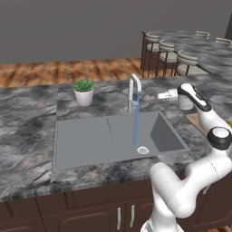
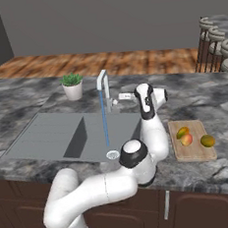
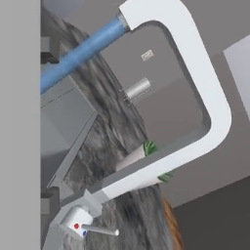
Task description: Pick the mango, orange, mango from the sink and place them on the cutting board to airdry. Then turn off the sink faucet.
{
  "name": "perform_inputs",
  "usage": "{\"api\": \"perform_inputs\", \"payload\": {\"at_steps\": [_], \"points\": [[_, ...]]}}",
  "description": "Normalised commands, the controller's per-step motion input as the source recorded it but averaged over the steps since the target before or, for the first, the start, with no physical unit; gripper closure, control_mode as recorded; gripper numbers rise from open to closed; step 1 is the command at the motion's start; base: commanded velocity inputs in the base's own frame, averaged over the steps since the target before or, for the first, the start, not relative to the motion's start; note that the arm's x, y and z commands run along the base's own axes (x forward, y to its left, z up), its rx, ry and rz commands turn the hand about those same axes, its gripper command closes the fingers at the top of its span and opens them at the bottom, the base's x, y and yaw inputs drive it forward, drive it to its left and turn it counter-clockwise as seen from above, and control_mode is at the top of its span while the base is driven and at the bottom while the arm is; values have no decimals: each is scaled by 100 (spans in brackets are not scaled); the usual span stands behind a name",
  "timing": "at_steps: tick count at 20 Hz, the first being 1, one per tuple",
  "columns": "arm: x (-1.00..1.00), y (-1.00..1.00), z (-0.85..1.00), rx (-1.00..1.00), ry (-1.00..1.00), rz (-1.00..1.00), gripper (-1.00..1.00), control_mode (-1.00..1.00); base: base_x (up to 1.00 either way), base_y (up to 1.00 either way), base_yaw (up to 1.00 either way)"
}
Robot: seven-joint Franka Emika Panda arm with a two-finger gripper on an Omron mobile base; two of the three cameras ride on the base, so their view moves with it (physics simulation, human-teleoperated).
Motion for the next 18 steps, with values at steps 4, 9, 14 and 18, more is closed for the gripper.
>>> {"api": "perform_inputs", "payload": {"at_steps": [4,9,14,18], "points": [[23,9,-37,0,-4,1,-100,-100,0,0,0],[25,9,-2,0,-4,8,-100,-100,0,0,0],[24,0,1,2,-3,18,-100,-100,0,0,0],[20,0,-8,0,-1,18,-100,-100,0,0,0]]}}
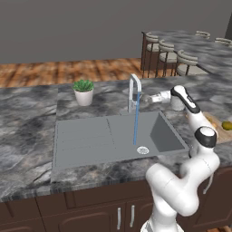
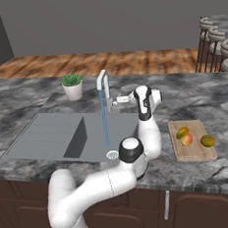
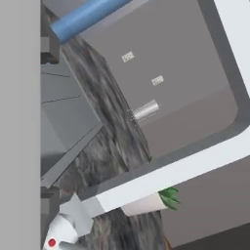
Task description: Pick the mango, orange, mango from the sink and place them on the cutting board to airdry. Then turn off the sink faucet.
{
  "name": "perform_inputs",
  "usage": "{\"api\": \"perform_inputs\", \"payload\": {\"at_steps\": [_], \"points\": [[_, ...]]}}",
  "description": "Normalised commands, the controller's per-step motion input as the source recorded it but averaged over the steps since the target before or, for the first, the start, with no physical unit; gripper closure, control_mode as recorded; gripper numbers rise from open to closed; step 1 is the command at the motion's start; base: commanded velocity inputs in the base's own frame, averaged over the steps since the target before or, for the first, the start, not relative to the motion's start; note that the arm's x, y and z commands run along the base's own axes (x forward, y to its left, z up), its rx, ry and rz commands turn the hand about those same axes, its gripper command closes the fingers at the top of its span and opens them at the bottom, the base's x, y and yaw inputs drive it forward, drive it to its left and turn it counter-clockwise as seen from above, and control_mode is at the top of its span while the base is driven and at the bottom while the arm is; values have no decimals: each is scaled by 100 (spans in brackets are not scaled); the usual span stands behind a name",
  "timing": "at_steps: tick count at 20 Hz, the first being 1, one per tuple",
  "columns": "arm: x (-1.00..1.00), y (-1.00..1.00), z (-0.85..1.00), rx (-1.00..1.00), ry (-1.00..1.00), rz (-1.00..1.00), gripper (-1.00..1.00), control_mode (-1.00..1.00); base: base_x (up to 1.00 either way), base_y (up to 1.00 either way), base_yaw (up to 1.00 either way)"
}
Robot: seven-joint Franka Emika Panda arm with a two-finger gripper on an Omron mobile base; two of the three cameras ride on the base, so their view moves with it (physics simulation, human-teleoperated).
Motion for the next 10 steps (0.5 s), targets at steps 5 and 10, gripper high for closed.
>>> {"api": "perform_inputs", "payload": {"at_steps": [5,10], "points": [[30,-1,-6,0,-9,19,-100,-100,0,0,0],[44,-12,0,4,-10,13,-100,-100,0,0,0]]}}
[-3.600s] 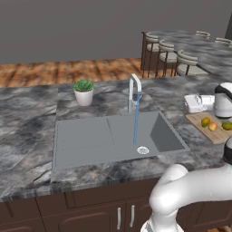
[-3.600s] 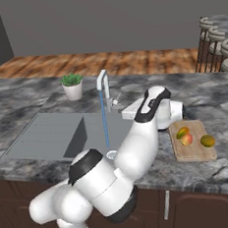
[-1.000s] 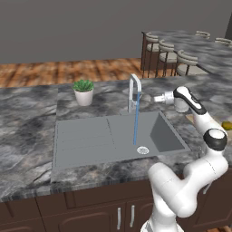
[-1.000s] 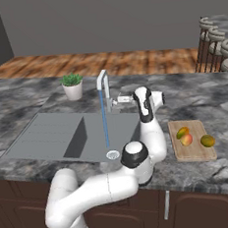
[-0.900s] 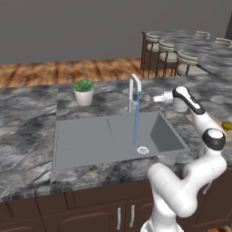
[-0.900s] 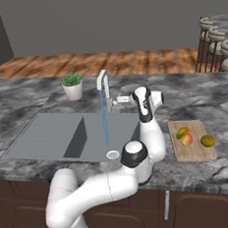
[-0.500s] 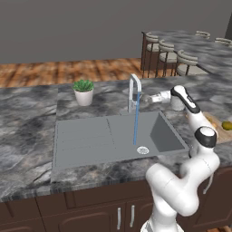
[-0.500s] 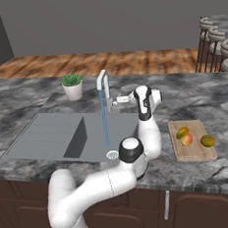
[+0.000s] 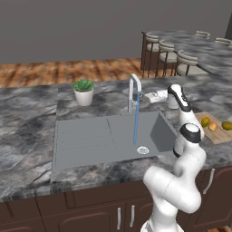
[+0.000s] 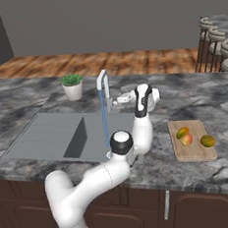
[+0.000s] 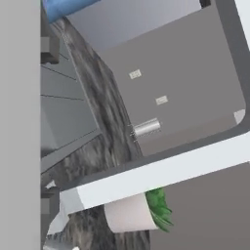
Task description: Pick the mango, orange, mango from the sink and place them on the cutting board to airdry. Then turn off the sink faucet.
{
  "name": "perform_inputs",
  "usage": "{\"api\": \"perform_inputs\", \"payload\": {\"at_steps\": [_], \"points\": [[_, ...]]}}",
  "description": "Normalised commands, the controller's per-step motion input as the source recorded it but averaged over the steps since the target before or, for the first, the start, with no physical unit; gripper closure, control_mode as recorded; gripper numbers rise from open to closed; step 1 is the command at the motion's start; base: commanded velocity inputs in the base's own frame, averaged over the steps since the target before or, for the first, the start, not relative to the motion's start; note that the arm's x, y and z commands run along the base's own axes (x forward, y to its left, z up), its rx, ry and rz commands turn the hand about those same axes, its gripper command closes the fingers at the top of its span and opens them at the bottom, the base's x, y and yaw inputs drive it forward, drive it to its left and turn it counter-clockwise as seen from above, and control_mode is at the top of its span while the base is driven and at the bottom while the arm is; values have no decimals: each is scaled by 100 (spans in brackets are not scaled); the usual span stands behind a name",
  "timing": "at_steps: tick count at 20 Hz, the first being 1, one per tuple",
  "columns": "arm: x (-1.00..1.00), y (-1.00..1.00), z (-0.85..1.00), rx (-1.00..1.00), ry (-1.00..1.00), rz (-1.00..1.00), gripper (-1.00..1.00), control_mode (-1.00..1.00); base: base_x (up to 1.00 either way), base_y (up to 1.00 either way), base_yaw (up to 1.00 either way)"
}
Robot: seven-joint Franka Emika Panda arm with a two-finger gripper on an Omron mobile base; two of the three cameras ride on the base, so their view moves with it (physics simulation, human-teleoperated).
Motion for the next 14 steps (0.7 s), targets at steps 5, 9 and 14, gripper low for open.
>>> {"api": "perform_inputs", "payload": {"at_steps": [5,9,14], "points": [[52,-35,-11,8,-6,11,-100,-100,0,0,0],[36,-51,-24,6,-4,7,-100,-100,0,0,0],[40,-41,-12,3,-1,6,-100,-100,0,0,0]]}}
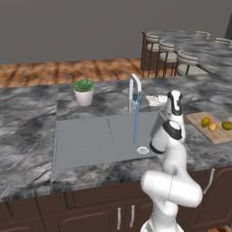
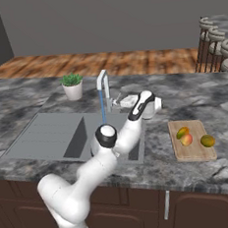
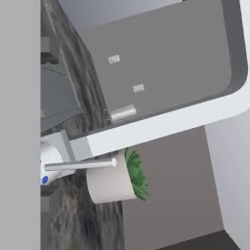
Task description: Pick the mango, orange, mango from the sink and place them on the cutting board to airdry. Then turn off the sink faucet.
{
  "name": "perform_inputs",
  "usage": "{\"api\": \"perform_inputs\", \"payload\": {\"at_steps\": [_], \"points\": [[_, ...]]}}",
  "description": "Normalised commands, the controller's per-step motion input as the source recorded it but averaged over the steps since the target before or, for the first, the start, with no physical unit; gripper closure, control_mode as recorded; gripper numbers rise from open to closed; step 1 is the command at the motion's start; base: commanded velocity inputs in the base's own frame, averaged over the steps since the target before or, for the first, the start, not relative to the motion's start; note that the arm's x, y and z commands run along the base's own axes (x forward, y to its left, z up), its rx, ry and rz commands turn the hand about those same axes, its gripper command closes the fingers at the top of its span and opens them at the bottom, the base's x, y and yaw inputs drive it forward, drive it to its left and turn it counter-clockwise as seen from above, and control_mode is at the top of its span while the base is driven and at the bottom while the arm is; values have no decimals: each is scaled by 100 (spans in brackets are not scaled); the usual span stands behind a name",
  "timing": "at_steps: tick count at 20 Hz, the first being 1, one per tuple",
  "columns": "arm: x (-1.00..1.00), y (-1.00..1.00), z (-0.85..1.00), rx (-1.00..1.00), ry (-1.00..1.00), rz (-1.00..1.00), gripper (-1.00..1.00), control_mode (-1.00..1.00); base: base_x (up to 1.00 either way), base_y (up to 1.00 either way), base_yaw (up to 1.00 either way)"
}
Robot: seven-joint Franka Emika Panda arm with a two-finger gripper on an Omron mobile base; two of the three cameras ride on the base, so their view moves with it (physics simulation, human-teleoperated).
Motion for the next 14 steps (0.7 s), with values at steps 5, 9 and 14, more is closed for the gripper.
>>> {"api": "perform_inputs", "payload": {"at_steps": [5,9,14], "points": [[53,-21,5,6,-2,10,-100,-100,0,0,0],[63,-22,9,8,0,12,-100,-100,0,0,0],[58,-46,3,6,0,10,-100,-100,0,0,0]]}}
